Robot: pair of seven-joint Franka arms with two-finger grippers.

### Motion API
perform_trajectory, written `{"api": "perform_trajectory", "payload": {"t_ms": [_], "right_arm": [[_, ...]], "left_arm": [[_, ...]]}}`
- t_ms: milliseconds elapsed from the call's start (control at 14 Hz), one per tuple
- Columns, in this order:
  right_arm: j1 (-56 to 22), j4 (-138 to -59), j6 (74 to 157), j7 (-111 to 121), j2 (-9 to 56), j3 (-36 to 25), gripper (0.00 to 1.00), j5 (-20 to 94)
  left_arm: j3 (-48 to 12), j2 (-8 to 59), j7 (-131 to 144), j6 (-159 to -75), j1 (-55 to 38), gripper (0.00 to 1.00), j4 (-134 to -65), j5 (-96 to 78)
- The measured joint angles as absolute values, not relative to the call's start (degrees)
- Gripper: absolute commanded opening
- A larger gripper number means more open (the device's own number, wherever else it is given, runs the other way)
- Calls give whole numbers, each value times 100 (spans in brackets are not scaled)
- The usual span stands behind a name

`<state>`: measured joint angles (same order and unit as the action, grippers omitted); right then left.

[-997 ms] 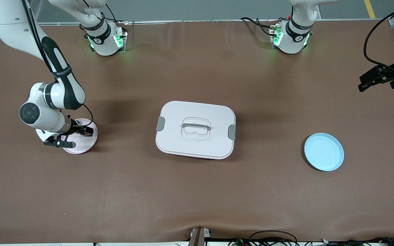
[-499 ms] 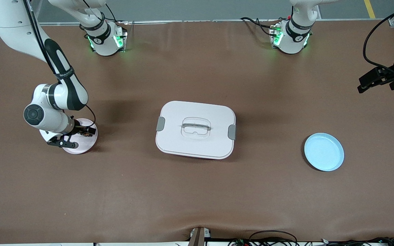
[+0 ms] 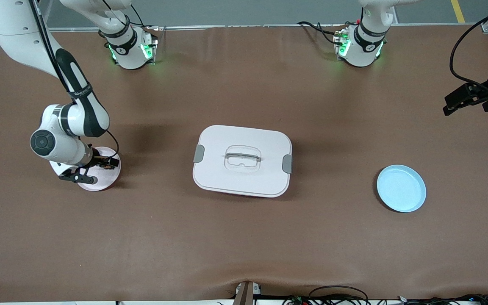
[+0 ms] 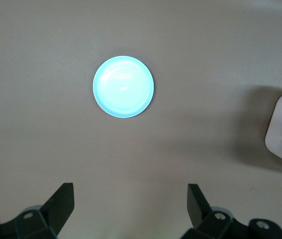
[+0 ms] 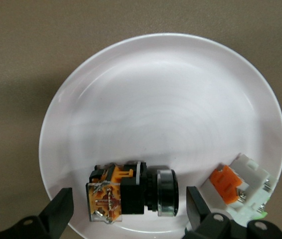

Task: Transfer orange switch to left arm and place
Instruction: 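Lower the right gripper and close it on the black switch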

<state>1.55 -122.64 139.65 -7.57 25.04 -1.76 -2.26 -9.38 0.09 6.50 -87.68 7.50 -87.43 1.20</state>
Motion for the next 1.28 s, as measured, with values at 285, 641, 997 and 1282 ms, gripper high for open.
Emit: {"api": "perform_trajectory", "payload": {"t_ms": [285, 641, 997, 1282], "right_arm": [[157, -12264, 14002, -757, 2562, -177, 96, -226], [157, -12262, 14025, -756, 2595, -177, 26, -226], [157, -12251, 14025, -755, 2597, -177, 20, -226], [157, -12163, 14007, -753, 2571, -177, 19, -226]], "left_arm": [[-938, 9, 650, -8768, 751, 100, -8737, 120], [-937, 0, 650, -8768, 757, 100, -8699, 120], [-972, 1, 650, -8759, 737, 100, -8701, 120], [-1053, 1, 650, -8742, 732, 100, -8706, 120]]}}
